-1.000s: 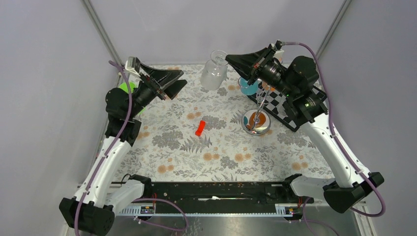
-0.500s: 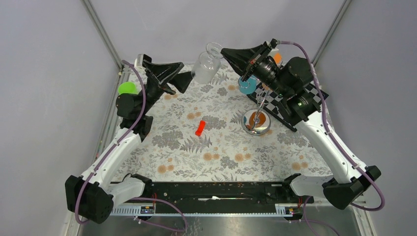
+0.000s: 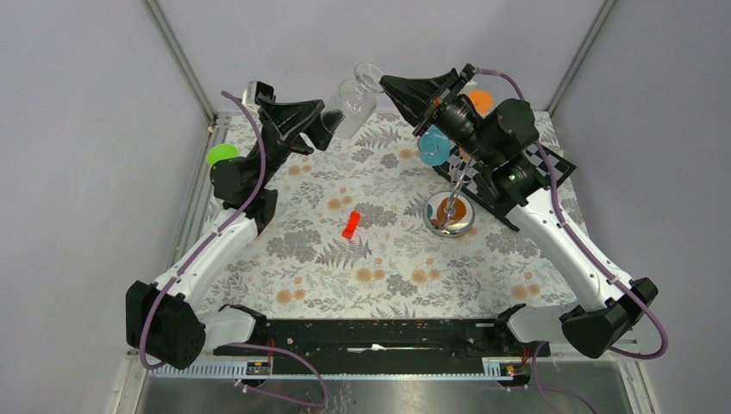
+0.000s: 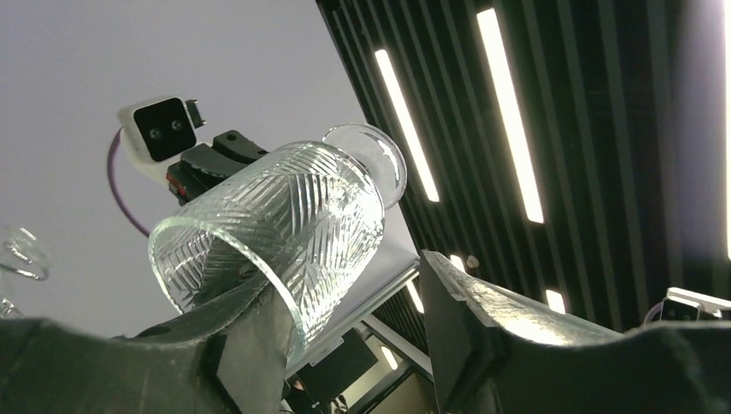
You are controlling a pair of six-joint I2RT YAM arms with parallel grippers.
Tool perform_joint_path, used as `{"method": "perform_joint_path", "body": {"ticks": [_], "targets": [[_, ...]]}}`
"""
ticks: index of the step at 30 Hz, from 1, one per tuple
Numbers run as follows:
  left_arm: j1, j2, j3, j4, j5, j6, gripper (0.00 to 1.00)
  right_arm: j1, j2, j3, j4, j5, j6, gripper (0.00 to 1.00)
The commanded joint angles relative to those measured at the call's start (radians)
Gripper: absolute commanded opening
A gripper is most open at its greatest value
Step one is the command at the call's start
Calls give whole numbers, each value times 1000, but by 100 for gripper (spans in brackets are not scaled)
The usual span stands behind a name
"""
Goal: Take the wine glass off the wine glass rack
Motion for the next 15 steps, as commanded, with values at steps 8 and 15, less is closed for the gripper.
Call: {"method": "perform_joint_path", "body": {"ticks": [8,15], "targets": [[-17,51,120,288,-39,-62,34,21,-1,42,137,1,54,0],[-18,85,141,373,-95,-107,3,26,24,55,184,-18,70,0]]}}
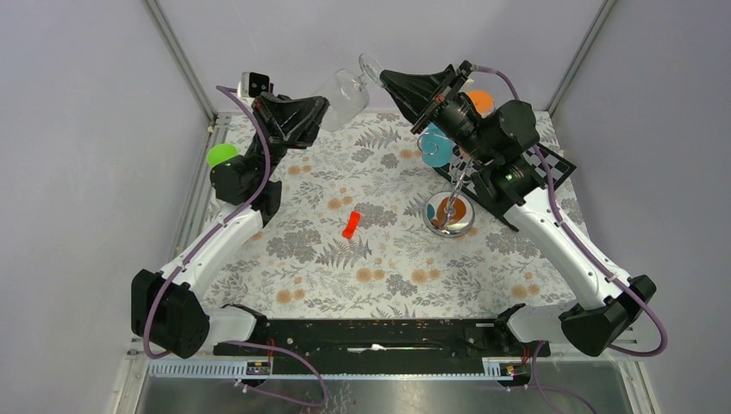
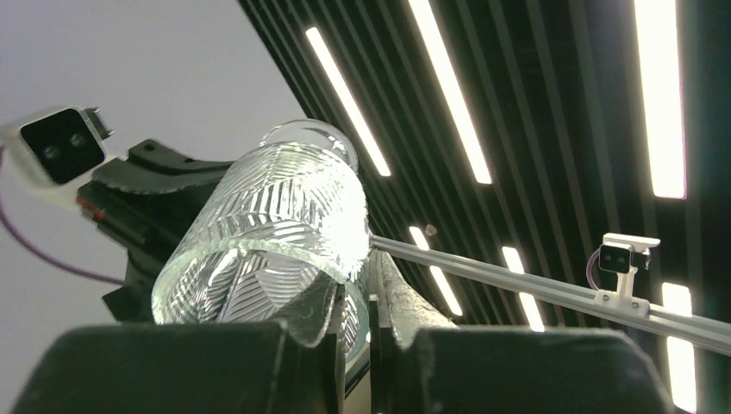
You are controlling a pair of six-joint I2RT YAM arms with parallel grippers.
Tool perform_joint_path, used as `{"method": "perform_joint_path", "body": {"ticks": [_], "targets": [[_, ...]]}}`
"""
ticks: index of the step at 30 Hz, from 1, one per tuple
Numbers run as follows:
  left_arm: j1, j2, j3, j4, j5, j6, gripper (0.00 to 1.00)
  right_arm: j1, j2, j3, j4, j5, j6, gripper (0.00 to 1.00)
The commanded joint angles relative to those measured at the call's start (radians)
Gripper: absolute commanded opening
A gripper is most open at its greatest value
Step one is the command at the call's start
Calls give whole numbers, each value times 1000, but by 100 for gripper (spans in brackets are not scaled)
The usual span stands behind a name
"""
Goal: Take the wine glass off the wine glass rack
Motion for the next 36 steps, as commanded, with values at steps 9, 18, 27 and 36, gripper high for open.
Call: {"method": "perform_joint_path", "body": {"ticks": [9,18,27,36], "targets": [[-2,15,96,179,-73,-28,0,10,26,46,78,-11,-55,37],[10,19,115,176,-51,-13,0,9,-9,32,-20,27,-204,65],[128,-132,93,-346,79,261,0,7,-98,91,-338,156,-543,69],[228,-146,472,-1455,122,927,0,8,-111,179,-571,215,-751,69]]}}
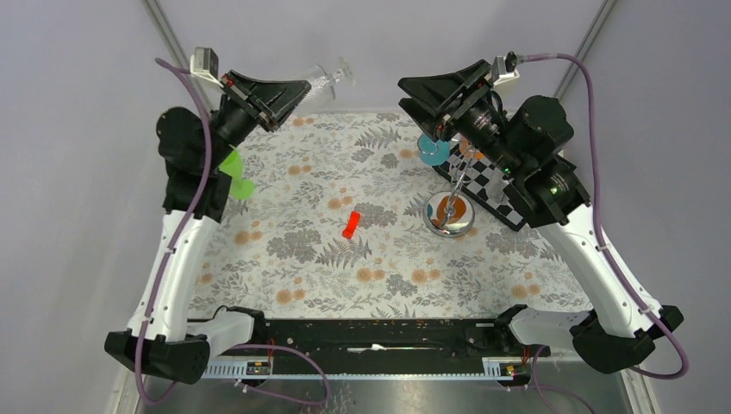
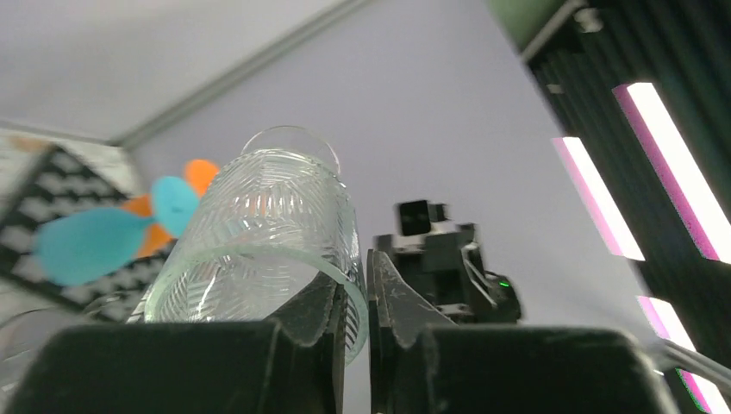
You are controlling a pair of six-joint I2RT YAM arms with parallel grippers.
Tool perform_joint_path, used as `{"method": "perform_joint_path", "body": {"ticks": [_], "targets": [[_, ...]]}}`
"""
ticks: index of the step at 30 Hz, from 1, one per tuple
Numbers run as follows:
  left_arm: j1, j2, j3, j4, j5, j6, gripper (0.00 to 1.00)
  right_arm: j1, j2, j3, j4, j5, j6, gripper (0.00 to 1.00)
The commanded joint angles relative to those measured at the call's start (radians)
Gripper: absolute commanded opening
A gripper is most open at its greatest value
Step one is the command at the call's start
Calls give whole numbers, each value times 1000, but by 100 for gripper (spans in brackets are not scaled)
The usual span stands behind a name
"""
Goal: Take the wine glass off the wine glass rack
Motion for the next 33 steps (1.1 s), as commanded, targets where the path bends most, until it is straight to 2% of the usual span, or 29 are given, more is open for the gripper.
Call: {"method": "perform_joint_path", "body": {"ticks": [1,4,7,10,14,19,24,33], "targets": [[36,35,259,-595,34,419,0,3,-13,53,-101,47,-160,69],[52,104,354,-808,48,556,0,4,-7,69,-131,41,-205,68],[63,130,349,-927,-8,664,0,4,4,78,-159,27,-234,68],[66,172,367,-1092,-125,817,0,3,12,84,-185,3,-256,68],[66,235,376,-1232,-277,976,0,4,21,82,-194,-34,-314,73],[67,321,349,-1287,-421,1085,0,3,6,52,-196,-35,-340,79],[67,410,338,-1286,-467,1170,0,4,-17,19,-193,-16,-354,81],[94,630,412,-1246,-540,1183,0,3,-50,-47,-182,6,-358,81]]}}
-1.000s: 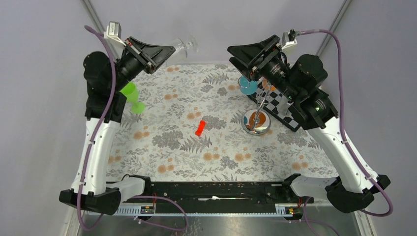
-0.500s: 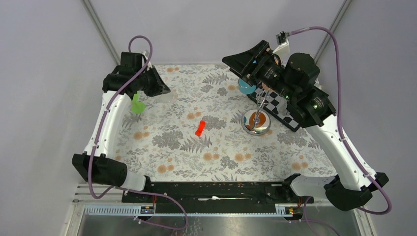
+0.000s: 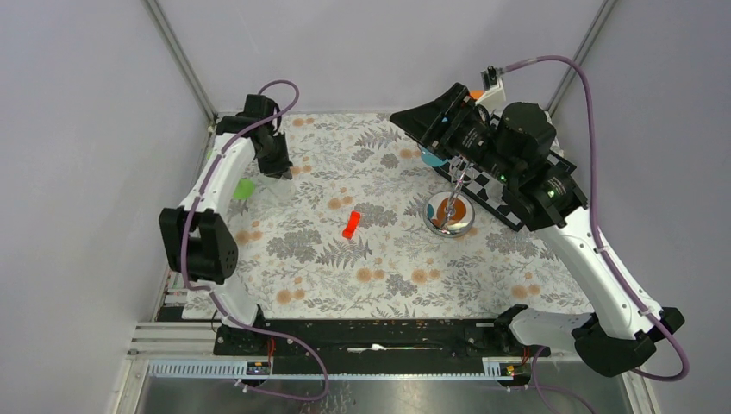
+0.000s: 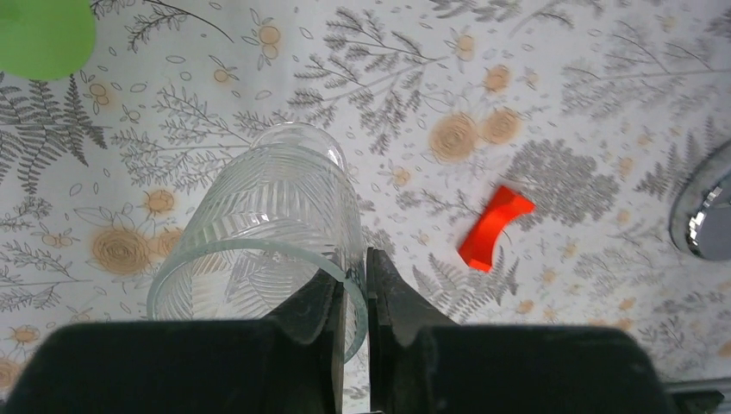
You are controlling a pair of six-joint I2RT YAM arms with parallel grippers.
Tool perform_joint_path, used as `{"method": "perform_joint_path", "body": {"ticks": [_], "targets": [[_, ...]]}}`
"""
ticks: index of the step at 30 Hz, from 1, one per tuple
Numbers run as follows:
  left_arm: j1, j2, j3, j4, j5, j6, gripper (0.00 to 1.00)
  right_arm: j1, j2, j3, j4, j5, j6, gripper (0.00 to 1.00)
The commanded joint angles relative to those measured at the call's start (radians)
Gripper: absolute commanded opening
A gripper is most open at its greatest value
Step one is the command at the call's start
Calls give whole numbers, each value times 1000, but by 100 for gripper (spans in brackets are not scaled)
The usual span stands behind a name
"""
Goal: Take the wine glass off the wine glass rack
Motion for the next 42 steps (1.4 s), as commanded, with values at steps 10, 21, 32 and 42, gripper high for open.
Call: {"method": "perform_joint_path", "body": {"ticks": [10,21,32,42], "targets": [[83,193,97,139,-131,30,0,-19,-118,-77,29,86,-82,81],[117,271,101,243,-112,52,0,-67,-123,-89,28,74,-67,81],[116,302,102,237,-147,25,6,-89,-97,-63,29,58,-45,81],[116,236,168,187,-163,23,43,-99,-92,-74,28,30,-19,80]]}}
